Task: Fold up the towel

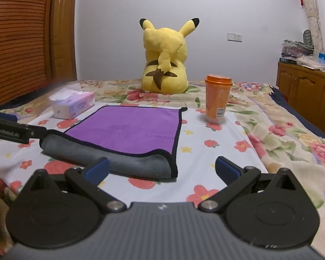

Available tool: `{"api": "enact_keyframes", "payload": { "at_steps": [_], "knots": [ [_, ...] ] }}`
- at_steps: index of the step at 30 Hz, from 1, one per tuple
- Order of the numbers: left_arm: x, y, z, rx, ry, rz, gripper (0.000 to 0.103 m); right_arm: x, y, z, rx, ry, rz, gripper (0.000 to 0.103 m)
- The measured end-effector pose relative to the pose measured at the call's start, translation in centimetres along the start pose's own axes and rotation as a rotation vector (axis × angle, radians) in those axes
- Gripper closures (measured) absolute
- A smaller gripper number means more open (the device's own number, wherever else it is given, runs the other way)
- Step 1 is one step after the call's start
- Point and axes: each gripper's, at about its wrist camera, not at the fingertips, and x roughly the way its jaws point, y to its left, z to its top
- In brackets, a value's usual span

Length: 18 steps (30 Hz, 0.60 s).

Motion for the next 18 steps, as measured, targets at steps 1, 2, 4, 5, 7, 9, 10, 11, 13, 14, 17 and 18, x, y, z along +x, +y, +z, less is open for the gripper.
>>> {"api": "enact_keyframes", "payload": {
  "at_steps": [1,2,4,5,7,9,10,11,13,14,17,18],
  "knots": [
    [0.2,0.1,0.0,-0.002,0.001,-0.001,0.000,0.2,0.0,0.0,-0.001,0.001,0.000,0.000],
    [0.4,0.1,0.1,-0.003,0.003,-0.002,0.000,0.3,0.0,0.1,-0.002,0.003,0.001,0.000],
    [0.9,0.3,0.1,-0.003,0.006,-0.004,0.000,0.6,0.0,0.2,-0.001,0.007,0.006,0.000],
    [1.1,0.3,0.2,-0.002,0.006,-0.005,0.000,0.9,-0.1,0.3,-0.002,0.009,0.010,0.000],
    [1.5,0.4,0.2,0.004,0.006,-0.005,0.000,1.4,-0.1,0.5,-0.005,0.011,0.013,0.000],
    [1.9,0.5,0.2,0.006,0.007,-0.005,0.000,1.9,-0.1,0.7,-0.003,0.018,0.016,0.000],
    [2.1,0.6,0.2,0.007,0.008,-0.006,0.000,2.2,-0.2,0.7,0.001,0.024,0.018,0.000],
    [2.3,0.7,0.2,0.005,0.011,-0.006,0.000,2.5,-0.2,0.7,0.005,0.030,0.021,0.000],
    [2.9,1.0,0.3,-0.002,0.016,-0.013,0.000,3.1,-0.3,0.8,0.005,0.042,0.023,0.000],
    [3.2,1.1,0.2,-0.006,0.018,-0.015,0.000,3.3,-0.3,0.8,0.002,0.046,0.024,0.000],
    [4.1,1.5,0.2,-0.014,0.031,0.001,0.000,4.2,-0.4,0.9,-0.008,0.062,0.024,0.000],
    [4.3,1.7,0.2,-0.019,0.033,-0.001,0.000,4.5,-0.4,0.9,-0.009,0.068,0.025,0.000]
  ]
}}
